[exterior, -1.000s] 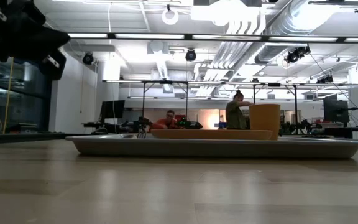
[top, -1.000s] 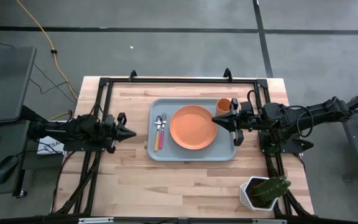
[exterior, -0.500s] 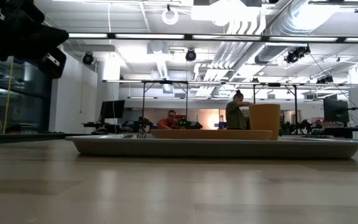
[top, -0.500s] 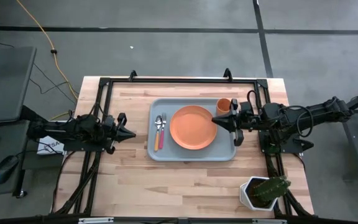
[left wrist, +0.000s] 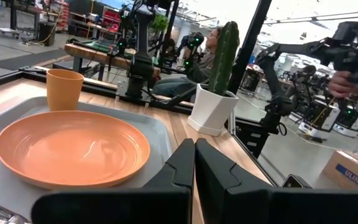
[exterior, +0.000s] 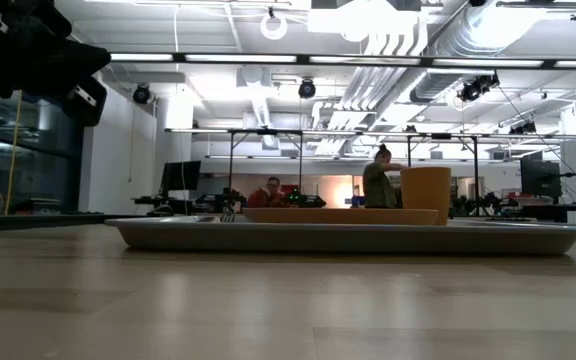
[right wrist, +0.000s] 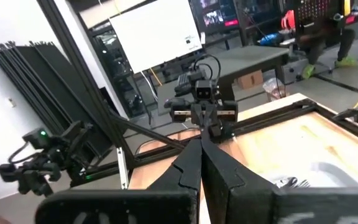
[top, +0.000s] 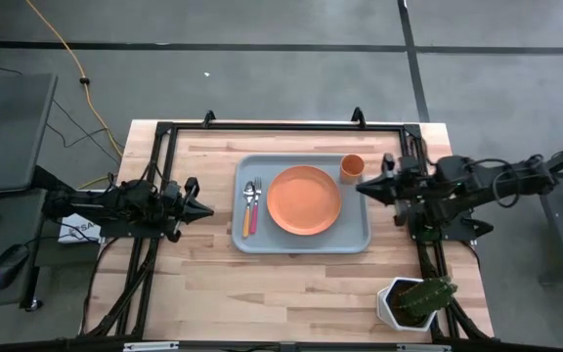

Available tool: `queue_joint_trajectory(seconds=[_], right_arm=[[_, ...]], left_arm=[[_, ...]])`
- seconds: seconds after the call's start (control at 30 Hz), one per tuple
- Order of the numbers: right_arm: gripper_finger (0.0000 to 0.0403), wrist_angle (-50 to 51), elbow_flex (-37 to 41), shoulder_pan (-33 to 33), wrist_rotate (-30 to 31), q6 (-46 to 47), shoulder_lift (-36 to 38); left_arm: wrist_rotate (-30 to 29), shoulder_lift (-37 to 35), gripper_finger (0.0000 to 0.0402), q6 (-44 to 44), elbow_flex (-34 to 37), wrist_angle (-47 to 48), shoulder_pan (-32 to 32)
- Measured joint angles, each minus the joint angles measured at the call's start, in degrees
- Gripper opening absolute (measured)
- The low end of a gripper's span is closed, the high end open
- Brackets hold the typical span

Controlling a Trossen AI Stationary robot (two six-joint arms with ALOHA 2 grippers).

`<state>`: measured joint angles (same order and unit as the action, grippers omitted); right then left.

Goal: Pick and place plate/cup/fork/spoon on tray
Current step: Return to Home Position

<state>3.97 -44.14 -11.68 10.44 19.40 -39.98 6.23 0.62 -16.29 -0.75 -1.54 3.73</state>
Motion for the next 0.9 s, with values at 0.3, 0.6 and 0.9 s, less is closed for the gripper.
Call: queue_joint_trajectory(seconds=[0.3,0.6,0.9], right_arm=[[0.0,8.27,0.0,0.0,-0.42,-2.91,11.69],[0.0,12.09,0.0,0.0,-0.49,-2.93,20.23],[0.0,15.52,-0.01,0.0,-3.56,-3.37,21.77]], left_arm=[[0.0,0.0,0.0,0.0,0.0,0.0,0.0],[0.01,0.0,0.0,-0.01,-0.02,0.0,0.0],[0.01,0.0,0.0,0.0,-0.02,0.0,0.0]])
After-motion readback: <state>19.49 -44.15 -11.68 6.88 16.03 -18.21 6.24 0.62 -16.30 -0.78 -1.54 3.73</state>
